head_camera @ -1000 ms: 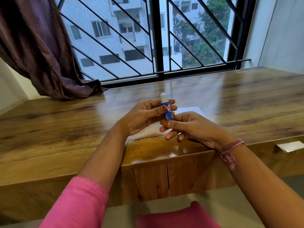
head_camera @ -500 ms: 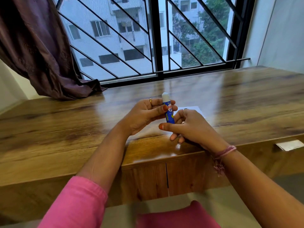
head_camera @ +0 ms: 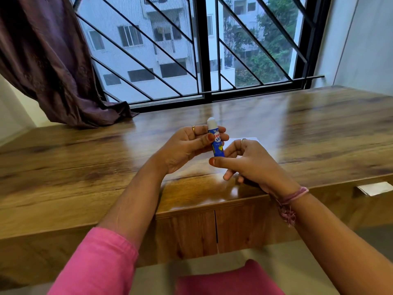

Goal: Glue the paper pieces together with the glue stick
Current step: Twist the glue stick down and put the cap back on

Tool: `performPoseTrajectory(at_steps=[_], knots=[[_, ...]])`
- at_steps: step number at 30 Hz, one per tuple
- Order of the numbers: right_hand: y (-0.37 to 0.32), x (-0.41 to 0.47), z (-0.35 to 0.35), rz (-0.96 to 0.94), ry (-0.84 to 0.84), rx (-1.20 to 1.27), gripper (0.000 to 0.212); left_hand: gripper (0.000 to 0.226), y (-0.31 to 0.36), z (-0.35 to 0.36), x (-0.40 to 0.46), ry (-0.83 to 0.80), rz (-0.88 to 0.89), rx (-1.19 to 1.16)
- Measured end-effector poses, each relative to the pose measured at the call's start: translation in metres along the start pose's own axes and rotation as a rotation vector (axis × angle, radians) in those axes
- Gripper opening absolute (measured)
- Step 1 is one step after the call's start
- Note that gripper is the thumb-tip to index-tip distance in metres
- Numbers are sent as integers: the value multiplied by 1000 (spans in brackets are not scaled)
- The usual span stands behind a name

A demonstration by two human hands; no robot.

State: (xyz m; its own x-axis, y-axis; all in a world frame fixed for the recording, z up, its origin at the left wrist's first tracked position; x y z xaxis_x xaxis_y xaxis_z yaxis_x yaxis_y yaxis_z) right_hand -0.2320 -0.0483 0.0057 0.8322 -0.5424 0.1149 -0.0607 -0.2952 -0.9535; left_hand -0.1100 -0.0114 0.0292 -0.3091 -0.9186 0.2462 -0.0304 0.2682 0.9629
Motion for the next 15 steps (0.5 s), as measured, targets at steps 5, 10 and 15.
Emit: performPoseTrajectory(at_steps=[5,10,15], knots=[[-2,0,7,-17,-83,-20,31,31,1,-1,-1,-17,0,-26],[3,2,5,7,-79,-11,21,32,-1,3,0,-59,-22,3],[4,2,3,33,-21,-8,35,32,-2,4,1,-74,-13,11]])
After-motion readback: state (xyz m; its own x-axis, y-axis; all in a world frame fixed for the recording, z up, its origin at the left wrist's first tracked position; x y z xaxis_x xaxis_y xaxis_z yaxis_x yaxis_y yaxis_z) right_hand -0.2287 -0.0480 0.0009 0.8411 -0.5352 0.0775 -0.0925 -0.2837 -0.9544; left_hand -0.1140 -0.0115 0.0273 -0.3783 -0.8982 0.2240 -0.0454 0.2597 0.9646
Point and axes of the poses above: each hand's wrist, its own x-axis towards the middle knuckle, its own z-axis out of the palm, y = z × x, the point moved 7 cm from there along x, towards the middle knuckle, and after that the axes turned 14 degrees about -y, right-handed, at the moved point
